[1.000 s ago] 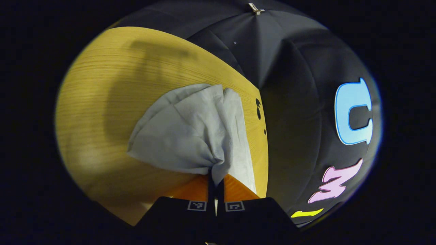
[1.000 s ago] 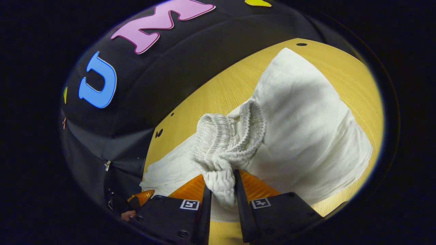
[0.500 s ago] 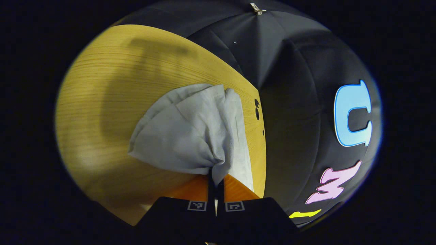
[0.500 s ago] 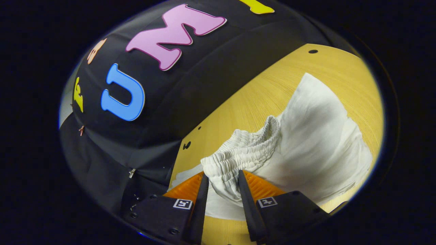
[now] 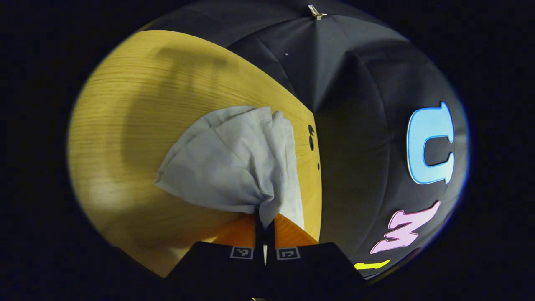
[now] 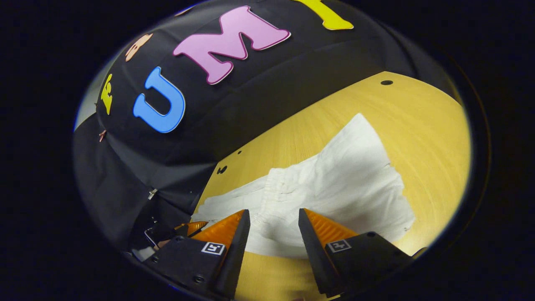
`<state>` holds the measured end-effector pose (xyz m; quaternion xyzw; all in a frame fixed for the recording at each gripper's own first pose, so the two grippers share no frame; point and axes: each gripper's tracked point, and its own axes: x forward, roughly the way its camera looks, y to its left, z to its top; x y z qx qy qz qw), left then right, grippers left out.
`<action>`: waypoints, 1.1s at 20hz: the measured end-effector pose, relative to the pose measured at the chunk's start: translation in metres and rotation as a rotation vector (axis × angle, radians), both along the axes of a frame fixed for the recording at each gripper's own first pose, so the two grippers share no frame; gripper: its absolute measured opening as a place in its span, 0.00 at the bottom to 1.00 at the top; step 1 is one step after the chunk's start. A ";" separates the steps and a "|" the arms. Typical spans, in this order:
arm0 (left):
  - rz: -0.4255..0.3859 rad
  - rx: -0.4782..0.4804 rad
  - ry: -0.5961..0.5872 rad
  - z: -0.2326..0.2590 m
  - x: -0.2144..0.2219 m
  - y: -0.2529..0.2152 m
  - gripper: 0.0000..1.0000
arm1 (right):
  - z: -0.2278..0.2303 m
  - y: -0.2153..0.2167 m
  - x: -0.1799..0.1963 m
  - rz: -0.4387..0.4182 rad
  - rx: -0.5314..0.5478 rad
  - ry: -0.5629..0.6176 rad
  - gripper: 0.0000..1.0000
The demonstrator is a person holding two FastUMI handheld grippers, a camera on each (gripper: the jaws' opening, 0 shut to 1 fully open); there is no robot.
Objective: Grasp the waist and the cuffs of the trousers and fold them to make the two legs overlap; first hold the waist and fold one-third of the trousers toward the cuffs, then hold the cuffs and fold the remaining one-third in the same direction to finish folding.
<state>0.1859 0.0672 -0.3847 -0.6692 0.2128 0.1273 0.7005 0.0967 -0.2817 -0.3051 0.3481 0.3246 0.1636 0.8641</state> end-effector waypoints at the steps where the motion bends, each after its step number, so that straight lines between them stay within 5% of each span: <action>1: 0.003 0.009 -0.023 0.009 0.002 0.002 0.06 | 0.001 -0.013 0.000 -0.021 0.004 0.003 0.73; 8: -0.015 0.123 -0.145 0.069 0.032 -0.016 0.06 | 0.002 -0.099 -0.004 -0.142 0.022 0.026 0.73; 11: -0.069 0.259 -0.220 0.102 0.040 -0.038 0.05 | 0.006 -0.130 -0.009 -0.178 0.032 0.025 0.73; 16: -0.313 0.566 -0.382 0.160 0.051 -0.125 0.05 | 0.002 -0.184 -0.021 -0.231 0.018 0.042 0.73; 22: -0.595 0.854 -0.460 0.168 0.034 -0.240 0.06 | -0.006 -0.238 -0.035 -0.287 0.002 0.061 0.73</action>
